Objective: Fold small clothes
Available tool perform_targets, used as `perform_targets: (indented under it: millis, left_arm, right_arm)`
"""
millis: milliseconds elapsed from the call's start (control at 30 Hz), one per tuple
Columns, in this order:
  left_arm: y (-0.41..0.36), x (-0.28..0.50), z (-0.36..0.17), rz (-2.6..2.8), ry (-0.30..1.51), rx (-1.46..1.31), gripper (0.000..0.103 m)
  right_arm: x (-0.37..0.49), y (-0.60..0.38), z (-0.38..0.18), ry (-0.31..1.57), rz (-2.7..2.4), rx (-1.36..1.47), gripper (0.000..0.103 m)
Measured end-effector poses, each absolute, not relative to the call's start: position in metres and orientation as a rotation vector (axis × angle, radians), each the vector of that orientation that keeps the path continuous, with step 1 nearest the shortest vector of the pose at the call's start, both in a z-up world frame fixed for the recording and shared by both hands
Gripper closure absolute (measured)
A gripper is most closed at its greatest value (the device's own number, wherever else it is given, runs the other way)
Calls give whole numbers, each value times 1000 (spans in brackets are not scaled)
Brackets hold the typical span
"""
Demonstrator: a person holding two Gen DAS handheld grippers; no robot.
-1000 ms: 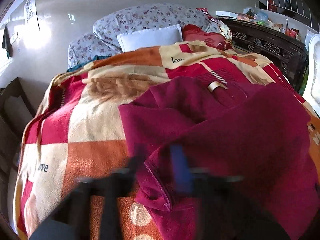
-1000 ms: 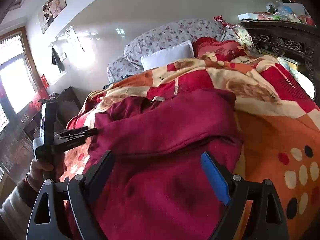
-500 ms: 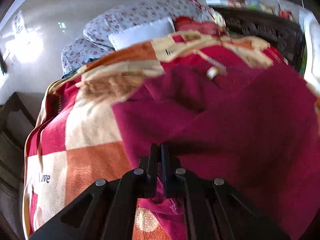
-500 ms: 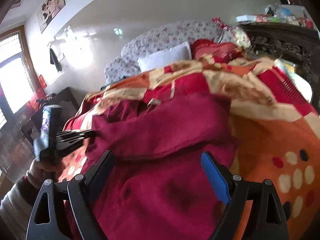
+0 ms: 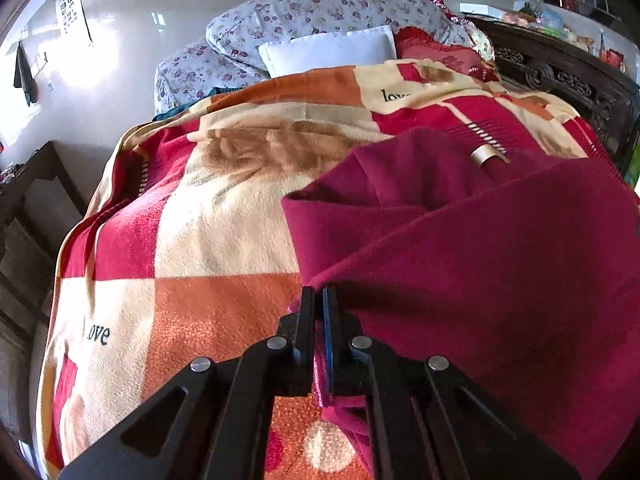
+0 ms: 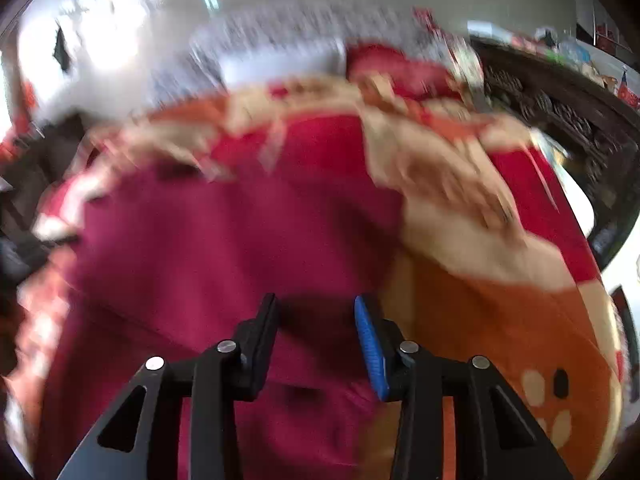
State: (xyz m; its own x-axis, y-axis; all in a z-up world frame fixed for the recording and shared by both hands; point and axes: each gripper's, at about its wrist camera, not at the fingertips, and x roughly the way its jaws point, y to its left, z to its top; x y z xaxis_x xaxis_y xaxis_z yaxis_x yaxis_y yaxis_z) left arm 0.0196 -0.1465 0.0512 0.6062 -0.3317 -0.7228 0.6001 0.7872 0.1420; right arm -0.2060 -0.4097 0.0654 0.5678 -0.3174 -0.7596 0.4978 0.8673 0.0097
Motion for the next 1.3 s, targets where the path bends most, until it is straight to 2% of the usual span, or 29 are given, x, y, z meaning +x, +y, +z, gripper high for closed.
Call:
perform_targets:
  millis: [100, 167, 233, 300, 433, 467, 533, 700, 733, 800, 933, 1100, 1233, 1300]
  left_arm:
    - [-144, 17, 55, -558, 737, 388, 99]
    - [-137, 14, 62, -560, 723, 368, 92]
    - [-130, 9, 71, -565, 693, 335, 53]
    - [-124, 1, 80, -555, 650, 307, 44]
    - [-124, -12, 87, -579, 633, 262, 43]
    - [-127, -12, 85, -577, 637, 266, 41]
    - [-137, -8, 74, -544, 656, 299, 39]
    - [-144, 28, 37, -477, 801, 275, 39]
    - [-144, 32, 33, -482, 815, 260, 35]
    - [-139, 34, 32, -471, 817, 238, 31]
    - [-126, 25, 36, -459, 816, 219, 31]
    - [-115, 8, 30, -467, 814, 212, 31]
    - [-114, 0, 28, -465, 829, 212, 31]
    - [-109, -7, 35, -477, 822, 210, 31]
  right_arm:
    - [-227, -424, 58, 851, -436, 329, 60]
    - [-242, -429, 69, 801, -414, 376, 60]
    - [-251, -435, 84, 729, -416, 406, 60]
    - [-249, -440, 97, 672, -439, 408, 60]
    - [-214, -439, 98, 706, -463, 336, 61]
    - [-201, -436, 94, 734, -459, 295, 70]
    - [-181, -440, 83, 778, -495, 254, 76]
    - [-169, -471, 66, 812, -561, 284, 76]
    - [-171, -472, 68, 811, -556, 293, 76]
    - [-183, -466, 79, 797, -543, 300, 76]
    - [-213, -434, 93, 777, -467, 270, 75]
    - [-225, -416, 54, 900, -494, 151, 75]
    - [-247, -431, 59, 848, -485, 297, 71]
    - [-263, -428, 71, 791, -488, 315, 65]
